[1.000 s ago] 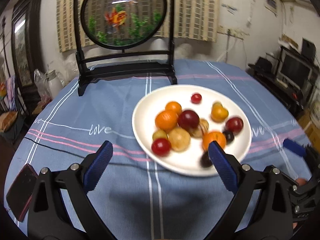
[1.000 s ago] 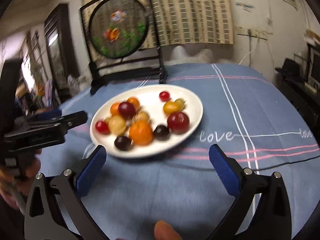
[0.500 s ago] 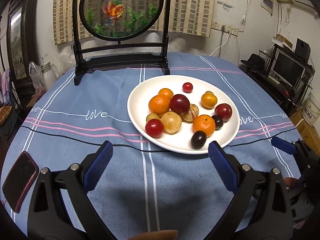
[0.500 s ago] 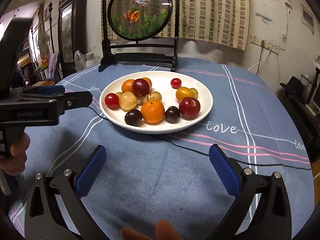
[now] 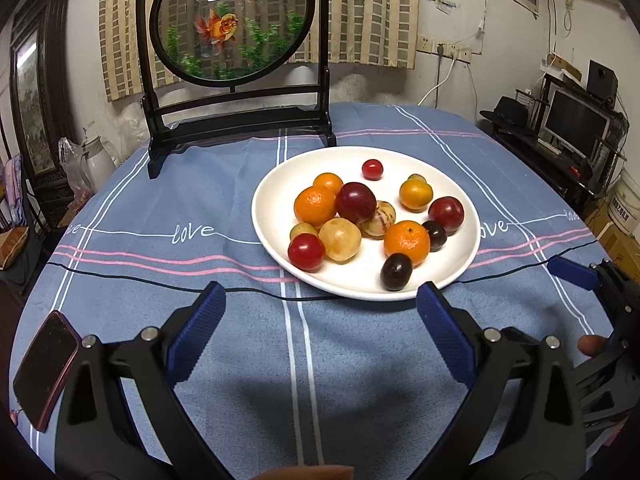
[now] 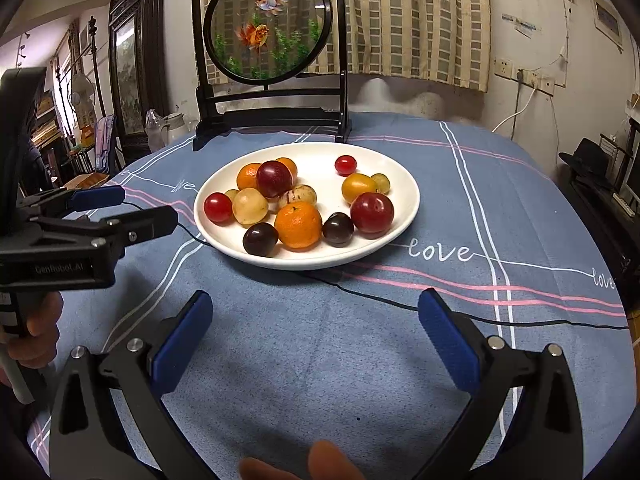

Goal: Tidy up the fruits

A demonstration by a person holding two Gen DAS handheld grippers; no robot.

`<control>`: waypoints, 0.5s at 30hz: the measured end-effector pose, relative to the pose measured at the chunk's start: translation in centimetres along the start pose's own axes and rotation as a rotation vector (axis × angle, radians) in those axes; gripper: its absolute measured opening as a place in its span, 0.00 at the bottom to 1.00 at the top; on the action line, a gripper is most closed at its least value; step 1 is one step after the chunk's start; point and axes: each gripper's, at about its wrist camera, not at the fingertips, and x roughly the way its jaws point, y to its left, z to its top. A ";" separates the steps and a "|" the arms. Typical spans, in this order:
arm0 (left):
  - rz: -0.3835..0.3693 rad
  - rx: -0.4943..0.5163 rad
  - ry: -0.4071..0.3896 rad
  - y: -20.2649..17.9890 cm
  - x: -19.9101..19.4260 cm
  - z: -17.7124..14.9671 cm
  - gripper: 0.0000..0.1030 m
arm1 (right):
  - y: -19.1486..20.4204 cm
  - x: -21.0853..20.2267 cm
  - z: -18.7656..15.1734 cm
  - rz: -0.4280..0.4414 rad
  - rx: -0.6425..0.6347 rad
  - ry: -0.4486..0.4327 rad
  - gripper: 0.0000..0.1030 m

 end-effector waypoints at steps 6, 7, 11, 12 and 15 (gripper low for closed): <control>0.007 0.006 0.010 0.0 0.2 -0.1 0.95 | -0.2 -0.1 0.0 0.000 0.008 -0.002 0.99; 0.008 0.006 0.011 0.0 0.2 -0.1 0.95 | -0.2 -0.1 0.0 -0.001 0.008 -0.002 0.99; 0.009 0.006 0.013 0.0 0.3 -0.1 0.95 | -0.2 -0.1 0.0 -0.003 0.010 -0.002 0.99; 0.009 0.006 0.012 0.0 0.3 -0.1 0.95 | -0.3 -0.1 0.0 -0.003 0.011 -0.001 0.99; 0.008 0.007 0.010 0.1 0.2 -0.2 0.95 | -0.4 0.0 0.0 -0.003 0.015 0.000 0.99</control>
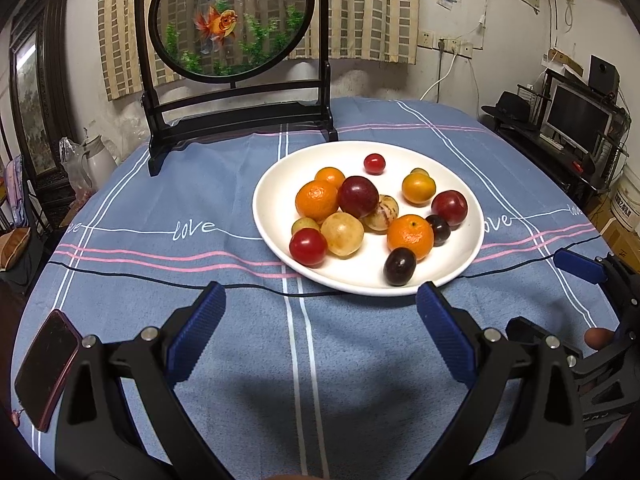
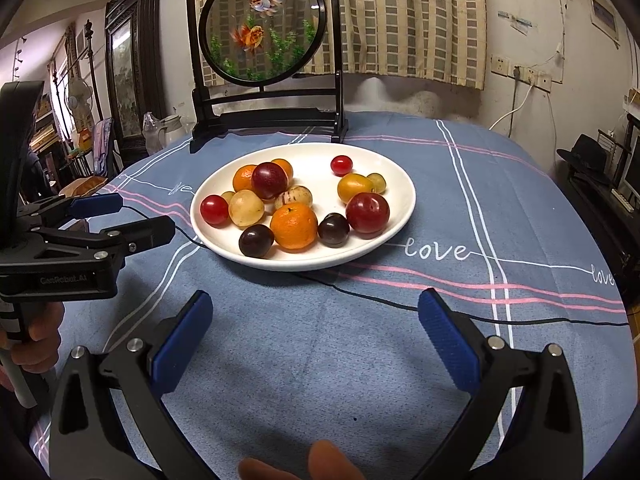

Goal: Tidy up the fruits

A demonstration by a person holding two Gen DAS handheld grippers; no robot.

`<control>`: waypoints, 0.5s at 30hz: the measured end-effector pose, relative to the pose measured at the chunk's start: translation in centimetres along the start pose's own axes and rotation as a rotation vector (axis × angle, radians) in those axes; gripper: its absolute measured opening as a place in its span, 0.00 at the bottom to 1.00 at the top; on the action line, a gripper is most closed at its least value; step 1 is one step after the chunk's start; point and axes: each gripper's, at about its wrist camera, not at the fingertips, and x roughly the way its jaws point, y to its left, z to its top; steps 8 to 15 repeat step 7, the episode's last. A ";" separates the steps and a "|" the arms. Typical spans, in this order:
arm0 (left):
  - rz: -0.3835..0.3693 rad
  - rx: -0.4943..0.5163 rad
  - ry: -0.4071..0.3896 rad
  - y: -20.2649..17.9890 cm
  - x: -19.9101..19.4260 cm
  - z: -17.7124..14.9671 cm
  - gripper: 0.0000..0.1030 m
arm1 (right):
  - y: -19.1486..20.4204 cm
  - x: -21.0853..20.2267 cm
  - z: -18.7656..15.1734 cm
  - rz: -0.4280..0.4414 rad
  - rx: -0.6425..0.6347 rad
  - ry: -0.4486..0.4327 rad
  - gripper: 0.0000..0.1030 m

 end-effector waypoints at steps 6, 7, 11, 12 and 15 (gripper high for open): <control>0.003 0.000 0.004 -0.1 0.1 0.0 0.95 | -0.1 0.1 0.0 -0.003 -0.002 0.001 0.99; 0.003 0.000 0.005 -0.1 0.0 0.0 0.95 | 0.0 0.1 0.0 -0.004 -0.003 0.002 0.99; 0.003 0.000 0.005 -0.1 0.0 0.0 0.95 | 0.0 0.1 0.0 -0.004 -0.003 0.002 0.99; 0.003 0.000 0.005 -0.1 0.0 0.0 0.95 | 0.0 0.1 0.0 -0.004 -0.003 0.002 0.99; 0.003 0.000 0.005 -0.1 0.0 0.0 0.95 | 0.0 0.1 0.0 -0.004 -0.003 0.002 0.99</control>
